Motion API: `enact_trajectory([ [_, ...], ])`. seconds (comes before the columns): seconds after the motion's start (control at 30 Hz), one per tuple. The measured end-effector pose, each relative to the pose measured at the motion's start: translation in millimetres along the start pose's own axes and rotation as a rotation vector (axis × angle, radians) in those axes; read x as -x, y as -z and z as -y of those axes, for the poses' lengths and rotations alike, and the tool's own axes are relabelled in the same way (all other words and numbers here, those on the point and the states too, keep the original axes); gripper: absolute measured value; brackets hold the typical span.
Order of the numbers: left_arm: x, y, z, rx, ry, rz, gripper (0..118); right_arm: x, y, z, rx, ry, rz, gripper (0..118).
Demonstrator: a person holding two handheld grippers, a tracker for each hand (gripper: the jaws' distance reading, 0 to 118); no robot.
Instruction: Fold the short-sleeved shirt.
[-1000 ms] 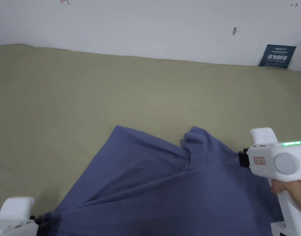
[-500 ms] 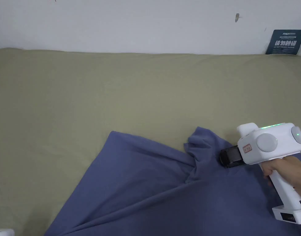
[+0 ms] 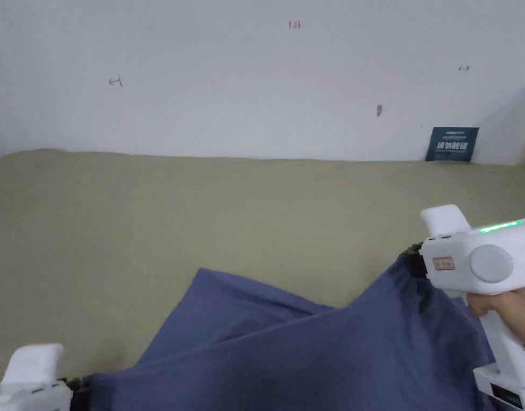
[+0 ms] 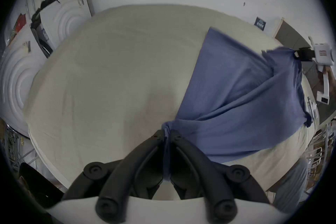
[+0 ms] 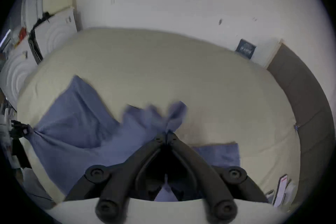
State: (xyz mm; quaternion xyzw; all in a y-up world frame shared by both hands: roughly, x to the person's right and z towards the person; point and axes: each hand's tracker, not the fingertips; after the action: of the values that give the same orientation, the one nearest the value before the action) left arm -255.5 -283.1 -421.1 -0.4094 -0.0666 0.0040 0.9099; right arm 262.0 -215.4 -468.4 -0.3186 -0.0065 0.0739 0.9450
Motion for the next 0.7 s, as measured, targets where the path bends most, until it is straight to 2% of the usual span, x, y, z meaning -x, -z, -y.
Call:
enact_trajectory([
  [0.13, -17, -50, -45, -0.129, 0.030, 0.026, 6, -11, -82, -16, -0.132, 0.018, 0.043, 0],
  [0.23, -33, -85, -81, -0.232, 0.062, 0.014, 6, -20, -141, -33, -0.249, 0.011, 0.110, 0],
  [0.27, -38, -95, -92, -0.259, 0.069, 0.008, 6, -14, -177, -42, -0.329, -0.014, 0.151, 0],
  [0.37, -53, -125, -135, -0.332, 0.089, 0.007, 6, -16, -239, -59, -0.411, 0.010, 0.198, 0],
  [0.4, -59, -135, -151, -0.347, 0.092, 0.008, 6, -31, -240, -71, -0.406, 0.039, 0.202, 0],
  [0.43, -65, -143, -166, -0.366, 0.101, 0.002, 6, -36, -249, -79, -0.411, 0.033, 0.215, 0],
  [0.7, -101, -170, -252, -0.442, 0.121, -0.090, 6, -60, -268, -140, -0.476, 0.066, 0.308, 0],
])
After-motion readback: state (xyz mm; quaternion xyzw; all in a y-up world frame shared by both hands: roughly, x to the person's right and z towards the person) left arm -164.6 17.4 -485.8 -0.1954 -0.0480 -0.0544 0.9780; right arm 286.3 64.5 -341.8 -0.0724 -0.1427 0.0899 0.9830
